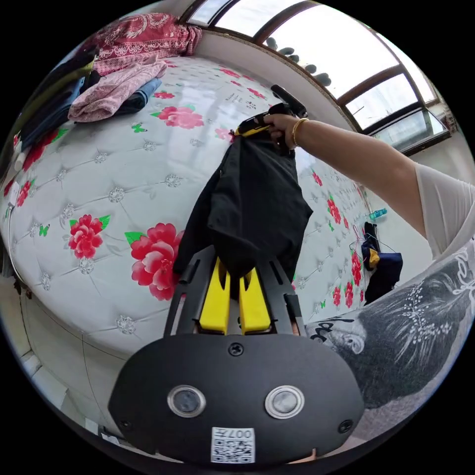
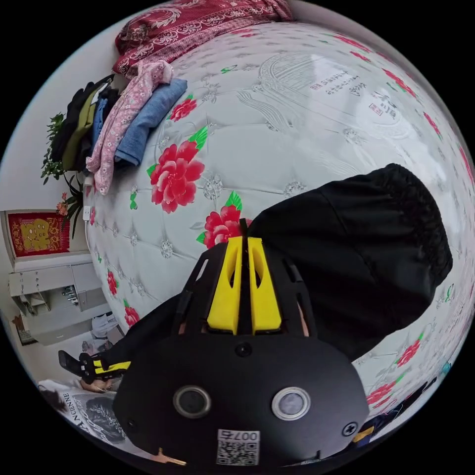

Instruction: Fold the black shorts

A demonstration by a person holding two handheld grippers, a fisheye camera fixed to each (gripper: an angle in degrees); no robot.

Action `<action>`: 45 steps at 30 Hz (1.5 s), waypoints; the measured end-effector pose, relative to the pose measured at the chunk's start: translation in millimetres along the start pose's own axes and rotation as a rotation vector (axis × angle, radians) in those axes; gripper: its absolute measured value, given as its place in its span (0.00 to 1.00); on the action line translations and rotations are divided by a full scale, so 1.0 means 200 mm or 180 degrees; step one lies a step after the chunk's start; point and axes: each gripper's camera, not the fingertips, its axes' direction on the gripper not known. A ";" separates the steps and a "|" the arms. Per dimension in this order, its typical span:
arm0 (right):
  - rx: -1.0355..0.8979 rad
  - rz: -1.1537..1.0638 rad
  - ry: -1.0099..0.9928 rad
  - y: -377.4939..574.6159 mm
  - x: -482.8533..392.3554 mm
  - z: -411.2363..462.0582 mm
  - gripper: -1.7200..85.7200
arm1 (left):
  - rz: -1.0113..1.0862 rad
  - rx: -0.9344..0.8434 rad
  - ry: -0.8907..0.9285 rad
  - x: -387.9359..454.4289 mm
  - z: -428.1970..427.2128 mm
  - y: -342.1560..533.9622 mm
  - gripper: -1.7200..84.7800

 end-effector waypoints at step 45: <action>0.0600 0.0195 -0.0845 2.48 -0.23 0.29 0.02 | 0.0929 -0.0606 -0.0047 -0.06 -0.20 -0.25 0.01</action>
